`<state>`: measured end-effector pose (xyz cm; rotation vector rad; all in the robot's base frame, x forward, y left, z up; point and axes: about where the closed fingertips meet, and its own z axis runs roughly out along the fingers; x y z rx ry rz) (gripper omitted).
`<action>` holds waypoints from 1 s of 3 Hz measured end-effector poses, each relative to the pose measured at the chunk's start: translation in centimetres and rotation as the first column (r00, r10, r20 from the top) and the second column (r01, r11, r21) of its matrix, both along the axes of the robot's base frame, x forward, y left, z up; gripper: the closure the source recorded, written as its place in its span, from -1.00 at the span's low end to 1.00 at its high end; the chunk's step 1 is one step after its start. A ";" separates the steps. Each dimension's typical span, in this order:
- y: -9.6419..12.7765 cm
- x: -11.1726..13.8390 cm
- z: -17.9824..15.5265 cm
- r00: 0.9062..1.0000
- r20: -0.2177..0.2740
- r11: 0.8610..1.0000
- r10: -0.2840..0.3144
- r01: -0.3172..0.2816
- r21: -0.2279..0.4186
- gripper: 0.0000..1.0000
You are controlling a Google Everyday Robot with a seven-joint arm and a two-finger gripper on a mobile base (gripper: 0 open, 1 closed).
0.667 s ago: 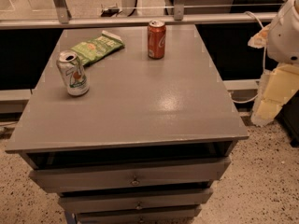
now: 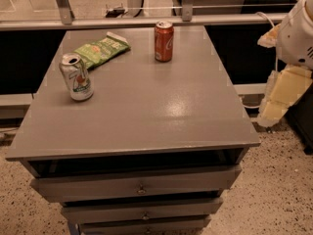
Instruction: Move coke can near 7up can
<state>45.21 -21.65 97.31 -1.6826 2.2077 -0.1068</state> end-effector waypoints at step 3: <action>1.9 15.5 -2.3 0.983 0.171 0.970 -0.072 0.030 0.241 -1.00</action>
Offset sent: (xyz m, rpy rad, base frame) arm 0.1828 0.0058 -0.0230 0.2500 -0.2229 -0.0799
